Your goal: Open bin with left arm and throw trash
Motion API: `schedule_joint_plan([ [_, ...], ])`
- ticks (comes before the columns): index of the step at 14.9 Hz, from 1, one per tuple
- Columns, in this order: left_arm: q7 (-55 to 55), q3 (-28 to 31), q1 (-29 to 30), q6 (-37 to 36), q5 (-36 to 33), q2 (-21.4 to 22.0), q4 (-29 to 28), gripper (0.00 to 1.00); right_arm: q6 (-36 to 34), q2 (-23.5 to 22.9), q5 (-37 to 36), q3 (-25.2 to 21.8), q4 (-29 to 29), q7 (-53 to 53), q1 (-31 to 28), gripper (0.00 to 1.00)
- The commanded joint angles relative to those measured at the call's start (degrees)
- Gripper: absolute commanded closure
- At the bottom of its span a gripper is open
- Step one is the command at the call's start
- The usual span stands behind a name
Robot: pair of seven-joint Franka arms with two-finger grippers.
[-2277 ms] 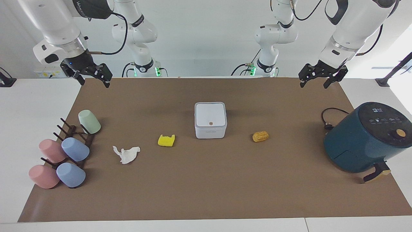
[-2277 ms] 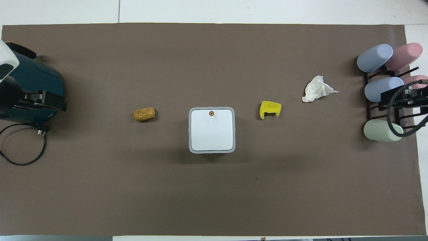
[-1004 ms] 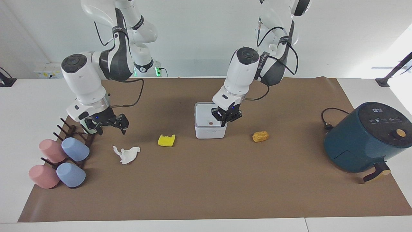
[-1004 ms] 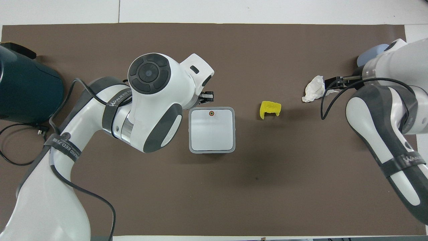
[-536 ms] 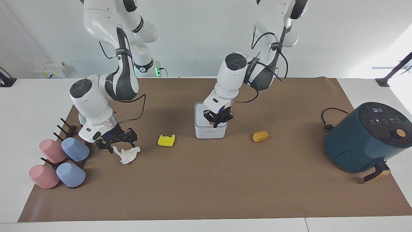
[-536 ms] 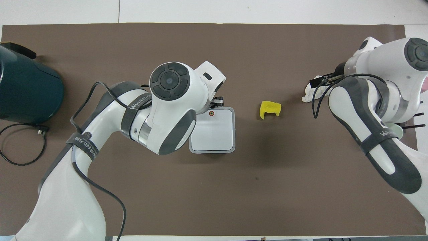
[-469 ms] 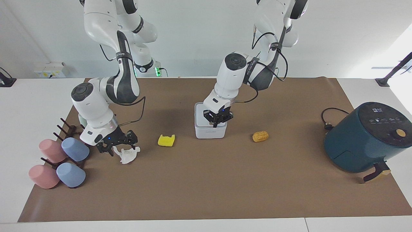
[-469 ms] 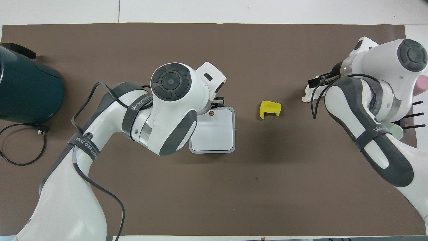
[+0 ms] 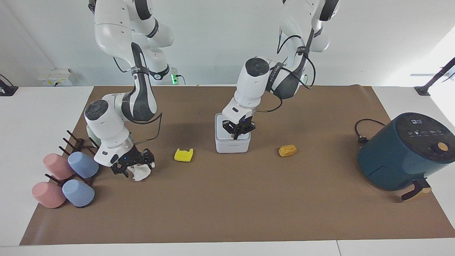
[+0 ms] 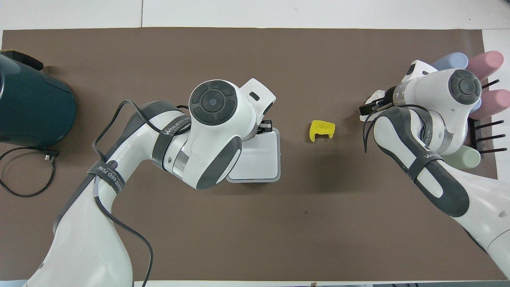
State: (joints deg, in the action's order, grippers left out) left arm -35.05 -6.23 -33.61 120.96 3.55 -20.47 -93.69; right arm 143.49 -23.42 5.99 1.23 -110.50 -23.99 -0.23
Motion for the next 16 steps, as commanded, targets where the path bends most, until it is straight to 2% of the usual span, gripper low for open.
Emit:
schedule_joint_plan([
  [1, -0.72, 1.05, -1.45, -0.81, 0.76, 0.08, -0.52, 1.00, -0.49, 2.06, 1.57, 0.35, -2.17, -1.94, -0.21, 0.00],
  [4, -0.89, 1.13, -1.81, -0.37, 0.67, 0.52, -1.84, 1.00, -3.48, 2.68, 1.57, 0.27, -2.53, -2.12, -0.30, 0.00],
  [9, -0.81, 1.13, -1.98, 1.56, -0.12, 0.69, -4.91, 1.00, -3.22, 2.77, 1.57, 0.27, -2.70, -2.03, -0.30, 0.00],
  [11, -0.89, 1.13, -2.95, 3.84, -1.61, 0.69, -7.11, 1.00, -2.69, 2.94, 1.57, 0.27, -4.10, -2.03, -0.74, 0.17],
  [12, -0.89, 1.13, -2.95, 4.11, -1.62, 0.69, -7.38, 1.00, -2.43, 3.21, 1.57, 0.27, -4.54, -1.94, -0.83, 0.33],
  [13, -0.89, 1.22, -2.95, 3.76, -1.62, 0.69, -6.94, 1.00, -2.51, 3.29, 1.57, 0.27, -4.46, -1.94, -0.83, 0.53],
  [14, -0.89, 1.31, -2.78, 3.67, -1.53, 0.69, -6.42, 1.00, -2.51, 3.30, 1.57, 0.27, -4.46, -1.85, -0.83, 0.86],
  [15, -0.81, 1.31, -2.34, 3.06, -1.53, 1.13, -5.63, 1.00, -2.51, 3.47, 1.57, 0.27, -4.46, -1.77, -0.83, 1.00],
  [16, -0.63, 1.31, -2.07, 1.32, -1.36, 2.61, -5.19, 1.00, -2.60, 3.82, 1.57, 0.27, -4.37, -1.50, -0.65, 1.00],
])
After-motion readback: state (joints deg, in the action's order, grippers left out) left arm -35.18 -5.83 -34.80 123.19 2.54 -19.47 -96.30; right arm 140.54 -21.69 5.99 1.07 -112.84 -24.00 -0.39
